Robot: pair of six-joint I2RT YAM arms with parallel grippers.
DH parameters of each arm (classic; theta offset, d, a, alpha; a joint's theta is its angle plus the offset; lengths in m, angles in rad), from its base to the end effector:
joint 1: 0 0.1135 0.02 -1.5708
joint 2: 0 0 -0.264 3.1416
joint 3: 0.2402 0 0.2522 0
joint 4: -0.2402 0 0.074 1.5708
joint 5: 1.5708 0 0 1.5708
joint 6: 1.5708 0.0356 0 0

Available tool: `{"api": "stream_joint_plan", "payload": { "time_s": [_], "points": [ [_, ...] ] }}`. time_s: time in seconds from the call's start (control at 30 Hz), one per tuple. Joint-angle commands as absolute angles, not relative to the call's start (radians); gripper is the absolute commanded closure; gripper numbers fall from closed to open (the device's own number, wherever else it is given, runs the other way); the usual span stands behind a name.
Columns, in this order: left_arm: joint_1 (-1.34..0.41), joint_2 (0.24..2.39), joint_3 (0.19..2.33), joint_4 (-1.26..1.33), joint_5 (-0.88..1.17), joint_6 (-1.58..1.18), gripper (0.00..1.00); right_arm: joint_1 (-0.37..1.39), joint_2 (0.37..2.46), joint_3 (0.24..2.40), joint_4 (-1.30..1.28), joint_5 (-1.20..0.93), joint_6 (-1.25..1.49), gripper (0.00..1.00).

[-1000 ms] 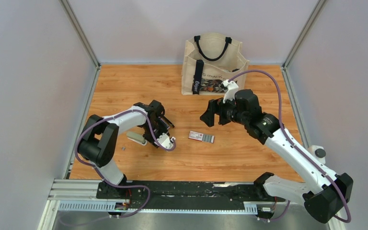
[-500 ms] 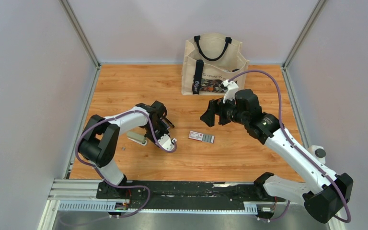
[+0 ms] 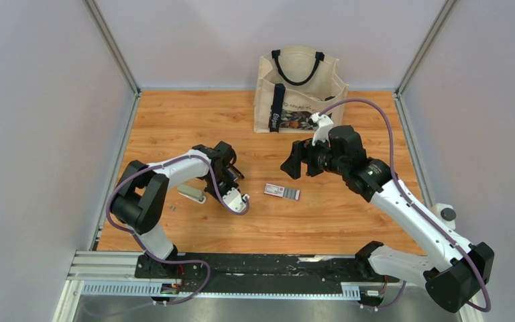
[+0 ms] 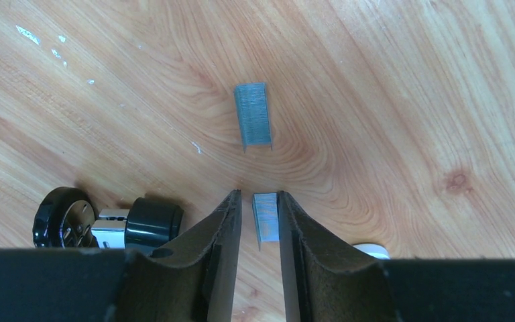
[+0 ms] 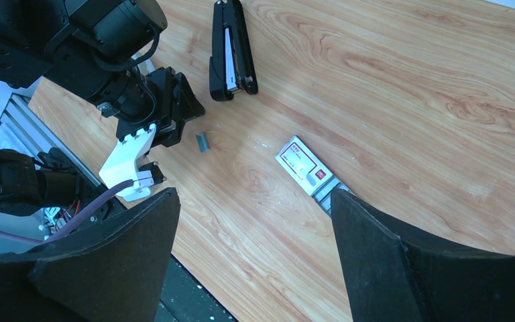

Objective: Unload the staples from the stapler

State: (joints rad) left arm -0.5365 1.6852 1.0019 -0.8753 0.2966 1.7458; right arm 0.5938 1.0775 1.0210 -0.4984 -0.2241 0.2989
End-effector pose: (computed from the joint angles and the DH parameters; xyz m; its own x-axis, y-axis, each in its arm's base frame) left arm 0.2347 -0.1517 0.1596 0.6340 0.7186 -0.2857 0.7607 -0.6461 0.0629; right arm 0.1906 0.1382 0.3348 -0.6241 -0.0749 -0.7778 -0.5423 0.7581 0.3622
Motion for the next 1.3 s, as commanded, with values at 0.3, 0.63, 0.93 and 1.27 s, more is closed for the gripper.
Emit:
{"api": "stream_joint_plan", "payload": {
  "time_s": [0.3,0.63,0.93,1.27],
  "points": [
    [-0.546,1.720,0.996,-0.871,0.270,1.752,0.69,0.587,1.068,1.028,-0.502,-0.247,0.291,0.16],
    [-0.545,1.694,0.965,-0.854,0.264,1.655,0.90,0.584,1.066,1.019,-0.494,-0.255,0.298,0.16],
    [-0.517,1.511,1.199,-0.963,0.616,1.274,0.91,0.583,1.071,1.043,-0.488,-0.282,0.296,0.15],
    [-0.316,1.410,1.301,-0.376,1.311,0.185,0.91,0.572,1.034,1.083,-0.387,-0.417,0.353,0.07]
  ]
}}
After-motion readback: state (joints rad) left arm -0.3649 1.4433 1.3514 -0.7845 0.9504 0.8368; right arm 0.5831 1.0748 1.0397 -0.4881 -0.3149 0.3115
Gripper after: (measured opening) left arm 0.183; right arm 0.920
